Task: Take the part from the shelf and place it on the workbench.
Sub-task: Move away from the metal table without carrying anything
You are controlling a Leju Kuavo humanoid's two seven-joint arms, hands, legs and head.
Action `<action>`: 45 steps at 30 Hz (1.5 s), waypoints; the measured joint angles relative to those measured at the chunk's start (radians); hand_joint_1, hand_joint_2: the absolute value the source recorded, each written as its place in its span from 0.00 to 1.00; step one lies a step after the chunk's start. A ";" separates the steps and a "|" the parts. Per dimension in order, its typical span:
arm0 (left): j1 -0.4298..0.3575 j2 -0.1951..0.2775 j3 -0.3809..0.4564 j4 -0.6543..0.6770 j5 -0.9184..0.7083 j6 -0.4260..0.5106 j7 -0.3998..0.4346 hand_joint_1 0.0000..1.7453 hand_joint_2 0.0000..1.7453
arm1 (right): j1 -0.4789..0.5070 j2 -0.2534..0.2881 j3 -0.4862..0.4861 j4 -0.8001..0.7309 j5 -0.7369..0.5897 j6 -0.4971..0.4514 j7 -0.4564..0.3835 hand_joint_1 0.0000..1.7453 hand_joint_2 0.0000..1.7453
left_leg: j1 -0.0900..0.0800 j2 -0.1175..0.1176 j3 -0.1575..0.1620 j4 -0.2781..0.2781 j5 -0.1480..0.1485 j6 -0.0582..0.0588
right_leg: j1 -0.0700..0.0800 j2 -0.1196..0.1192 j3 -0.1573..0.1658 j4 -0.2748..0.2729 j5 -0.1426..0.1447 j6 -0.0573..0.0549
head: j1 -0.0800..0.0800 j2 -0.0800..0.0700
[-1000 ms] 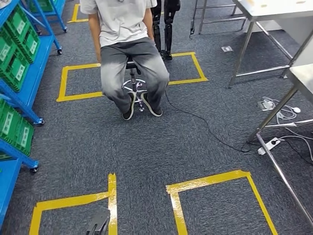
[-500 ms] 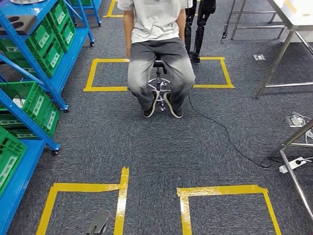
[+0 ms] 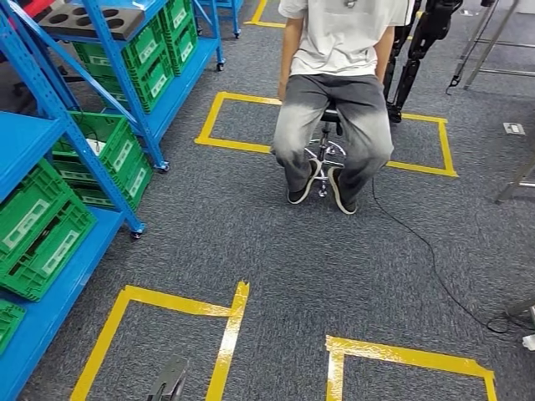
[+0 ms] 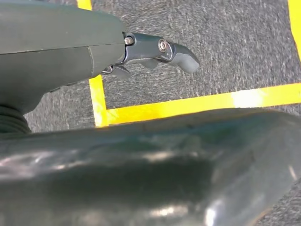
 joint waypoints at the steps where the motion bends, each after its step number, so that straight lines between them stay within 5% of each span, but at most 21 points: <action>1: 0.001 0.000 0.000 0.000 0.001 0.000 0.000 0.00 0.00 | 0.001 0.000 0.001 0.000 0.000 0.000 0.000 0.00 0.00 | 0.001 -0.010 -0.004 0.000 0.002 -0.006 | 0.000 0.010 0.010 -0.018 -0.002 -0.002 | 0.000 0.000; 3: 0.004 0.000 0.000 0.000 0.002 0.000 0.000 0.00 0.00 | 0.000 0.000 0.002 0.000 0.001 0.000 0.001 0.00 0.00 | 0.004 -0.023 -0.010 -0.001 0.006 -0.018 | 0.000 -0.005 0.016 -0.026 0.000 -0.009 | 0.000 0.000; 5: 0.005 0.000 0.000 0.001 0.002 0.000 0.001 0.00 0.00 | 0.001 0.001 0.003 0.000 0.002 0.000 0.001 0.00 0.00 | 0.003 0.011 -0.022 0.025 -0.014 -0.028 | -0.002 -0.027 0.021 -0.034 0.004 -0.019 | -0.004 0.000; 7: 0.002 0.000 0.000 0.001 0.002 0.000 0.002 0.00 0.00 | 0.003 0.000 0.003 0.000 0.003 -0.001 0.001 0.00 0.00 | 0.003 0.062 -0.065 0.125 -0.072 -0.037 | -0.001 -0.055 0.025 -0.037 0.002 -0.027 | -0.008 0.000; 10: 0.003 0.000 0.000 0.001 0.002 0.000 0.002 0.00 0.00 | 0.004 -0.002 0.004 0.000 0.004 -0.001 0.001 0.00 0.00 | 0.011 0.077 -0.132 0.274 -0.124 -0.046 | 0.002 -0.097 0.029 -0.036 -0.004 -0.032 | -0.010 0.000; 11: 0.005 0.000 0.000 0.001 0.002 0.000 0.002 0.00 0.00 | 0.003 -0.002 0.004 0.000 0.005 -0.001 0.001 0.00 0.00 | 0.012 0.079 -0.124 0.260 -0.106 -0.046 | 0.003 -0.109 0.032 -0.035 -0.007 -0.032 | -0.010 0.000; 14: 0.005 0.001 0.000 0.001 0.002 0.000 0.002 0.00 0.00 | 0.002 -0.002 0.004 0.000 0.007 -0.001 0.001 0.00 0.00 | 0.005 0.122 -0.029 0.074 -0.016 -0.037 | 0.006 -0.141 0.046 -0.035 -0.017 -0.026 | -0.010 0.000; 16: 0.001 0.001 0.000 0.001 0.002 0.001 0.003 0.00 0.00 | 0.001 -0.002 0.004 0.000 0.009 -0.001 0.001 0.00 0.00 | -0.004 0.150 0.004 0.005 -0.005 -0.028 | 0.010 -0.159 0.049 -0.033 -0.023 -0.018 | -0.009 0.000; 18: 0.002 0.002 0.000 0.001 0.002 0.003 0.003 0.00 0.00 | -0.003 -0.002 0.004 0.000 0.010 -0.001 0.001 0.00 0.00 | -0.007 0.139 0.003 -0.001 -0.008 -0.019 | 0.011 -0.178 0.053 -0.035 -0.026 -0.008 | -0.008 0.000; 19: 0.005 0.003 0.000 0.001 0.002 0.004 0.003 0.00 0.00 | -0.005 -0.002 0.005 0.000 0.011 -0.001 0.002 0.00 0.00 | -0.005 0.130 0.005 -0.006 -0.006 -0.014 | 0.010 -0.176 0.055 -0.034 -0.031 -0.002 | -0.007 0.000; 21: 0.005 0.003 0.000 0.001 0.003 0.006 0.003 0.00 0.00 | -0.007 -0.002 0.005 0.000 0.011 -0.002 0.002 0.00 0.00 | 0.002 0.112 0.009 -0.015 -0.001 -0.003 | 0.007 -0.134 0.034 0.011 -0.064 0.008 | -0.004 0.000; 24: 0.001 0.001 0.000 0.001 0.003 0.007 0.003 0.00 0.00 | -0.005 -0.002 0.006 0.000 0.011 -0.003 0.001 0.00 0.00 | 0.006 0.081 0.009 -0.016 0.000 0.004 | 0.004 -0.073 -0.066 0.204 -0.145 0.013 | 0.002 0.000; 26: 0.003 0.000 0.001 0.001 0.003 0.007 0.003 0.00 0.00 | -0.005 -0.002 0.006 0.000 0.010 -0.004 0.000 0.00 0.00 | 0.006 0.057 0.011 -0.015 0.000 0.004 | 0.003 -0.067 -0.101 0.254 -0.137 0.015 | 0.002 0.000; 29: 0.003 -0.001 0.001 0.001 0.004 0.007 0.003 0.00 0.00 | -0.003 -0.003 0.006 0.000 0.011 -0.004 0.002 0.00 0.00 | 0.008 0.017 0.010 -0.006 -0.004 -0.003 | -0.004 -0.033 -0.035 0.084 -0.031 0.017 | 0.003 0.000; 32: 0.002 -0.002 0.001 0.001 0.004 0.007 0.003 0.00 0.00 | -0.001 -0.004 0.007 0.001 0.011 -0.004 0.003 0.00 0.00 | 0.008 -0.015 -0.003 0.004 -0.005 -0.020 | -0.009 0.011 0.014 -0.012 -0.014 0.010 | 0.004 0.000; 34: 0.005 -0.001 0.001 0.001 0.004 0.008 0.003 0.00 0.00 | -0.002 -0.004 0.007 0.001 0.012 -0.004 0.004 0.00 0.00 | 0.011 -0.026 -0.008 0.005 -0.003 -0.031 | -0.009 -0.008 0.018 -0.016 -0.013 -0.003 | 0.003 0.000; 36: 0.006 -0.001 0.001 0.002 0.004 0.008 0.003 0.00 0.00 | -0.001 -0.004 0.007 0.001 0.013 -0.004 0.004 0.00 0.00 | 0.010 0.007 -0.026 0.043 -0.028 -0.041 | -0.010 -0.032 0.022 -0.020 -0.010 -0.016 | -0.003 0.000; 39: 0.001 -0.001 0.001 0.002 0.004 0.007 0.003 0.00 0.00 | 0.002 -0.004 0.007 0.001 0.014 -0.004 0.005 0.00 0.00 | 0.012 0.069 -0.106 0.217 -0.113 -0.051 | -0.005 -0.075 0.025 -0.022 -0.014 -0.030 | -0.011 0.000; 41: 0.004 -0.001 0.001 0.002 0.004 0.007 0.003 0.00 0.00 | 0.003 -0.004 0.007 0.001 0.014 -0.003 0.005 0.00 0.00 | 0.013 0.077 -0.133 0.276 -0.121 -0.052 | -0.003 -0.102 0.028 -0.021 -0.017 -0.032 | -0.011 0.000; 43: 0.006 -0.001 0.001 0.002 0.004 0.007 0.003 0.00 0.00 | 0.002 -0.004 0.007 0.001 0.014 -0.002 0.006 0.00 0.00 | 0.011 0.090 -0.092 0.195 -0.060 -0.045 | 0.000 -0.124 0.035 -0.021 -0.023 -0.031 | -0.011 0.000; 45: 0.004 0.000 0.001 0.002 0.004 0.007 0.003 0.00 0.00 | 0.001 -0.004 0.007 0.001 0.014 -0.001 0.006 0.00 0.00 | 0.002 0.130 -0.029 0.071 -0.011 -0.032 | 0.004 -0.145 0.043 -0.021 -0.030 -0.027 | -0.011 0.000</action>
